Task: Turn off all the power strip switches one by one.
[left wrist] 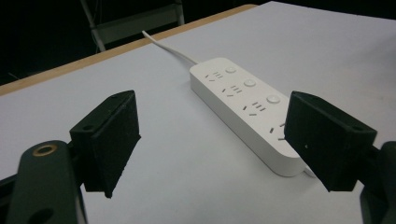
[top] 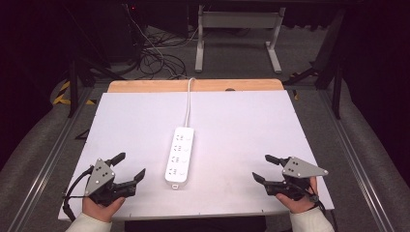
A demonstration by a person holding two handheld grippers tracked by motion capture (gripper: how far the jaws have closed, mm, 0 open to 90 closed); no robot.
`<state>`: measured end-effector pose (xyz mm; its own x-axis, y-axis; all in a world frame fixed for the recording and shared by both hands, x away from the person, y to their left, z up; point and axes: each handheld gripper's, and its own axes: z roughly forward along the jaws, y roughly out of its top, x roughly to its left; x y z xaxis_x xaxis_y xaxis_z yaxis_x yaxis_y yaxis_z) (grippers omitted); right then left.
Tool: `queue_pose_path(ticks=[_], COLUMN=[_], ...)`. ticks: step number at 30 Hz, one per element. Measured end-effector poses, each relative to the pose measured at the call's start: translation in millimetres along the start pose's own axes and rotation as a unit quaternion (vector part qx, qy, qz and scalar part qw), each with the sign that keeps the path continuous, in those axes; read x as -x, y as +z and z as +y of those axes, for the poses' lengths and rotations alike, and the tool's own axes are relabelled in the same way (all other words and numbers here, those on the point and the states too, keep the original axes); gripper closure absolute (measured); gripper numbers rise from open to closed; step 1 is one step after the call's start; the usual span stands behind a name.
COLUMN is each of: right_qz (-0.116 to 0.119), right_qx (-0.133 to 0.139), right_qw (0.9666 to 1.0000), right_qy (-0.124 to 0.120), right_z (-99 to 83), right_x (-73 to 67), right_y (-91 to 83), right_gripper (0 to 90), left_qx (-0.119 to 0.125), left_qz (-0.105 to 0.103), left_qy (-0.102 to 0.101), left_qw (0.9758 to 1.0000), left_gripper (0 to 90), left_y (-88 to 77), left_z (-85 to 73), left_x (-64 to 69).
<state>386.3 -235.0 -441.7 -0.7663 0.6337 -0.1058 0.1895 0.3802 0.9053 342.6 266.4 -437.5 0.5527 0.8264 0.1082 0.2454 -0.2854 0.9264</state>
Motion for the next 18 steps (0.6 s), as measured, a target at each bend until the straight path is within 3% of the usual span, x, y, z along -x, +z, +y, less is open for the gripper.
queue_pose_path(ticks=[4,12,18], right_qz=[0.002,0.004,0.005], right_qx=[-0.001,-0.004,-0.004], right_qw=[1.0000,1.0000,1.0000], right_qy=[-0.003,-0.004,-0.003], right_z=[0.7,0.7,0.7], right_x=[-1.4,-2.6,-3.0], right_y=[0.5,1.9,2.2], right_gripper=[28.1,28.1,28.1], left_qx=[-0.010,-0.013,-0.019], left_qz=[0.000,-0.031,-0.045], left_qy=[0.012,-0.012,-0.008], left_qw=[0.9999,0.9994,0.9988], left_gripper=[20.7,21.3,22.4], left_y=[4.0,11.3,19.8], left_z=[5.1,20.3,29.0], left_x=[-0.4,-0.4,1.2])
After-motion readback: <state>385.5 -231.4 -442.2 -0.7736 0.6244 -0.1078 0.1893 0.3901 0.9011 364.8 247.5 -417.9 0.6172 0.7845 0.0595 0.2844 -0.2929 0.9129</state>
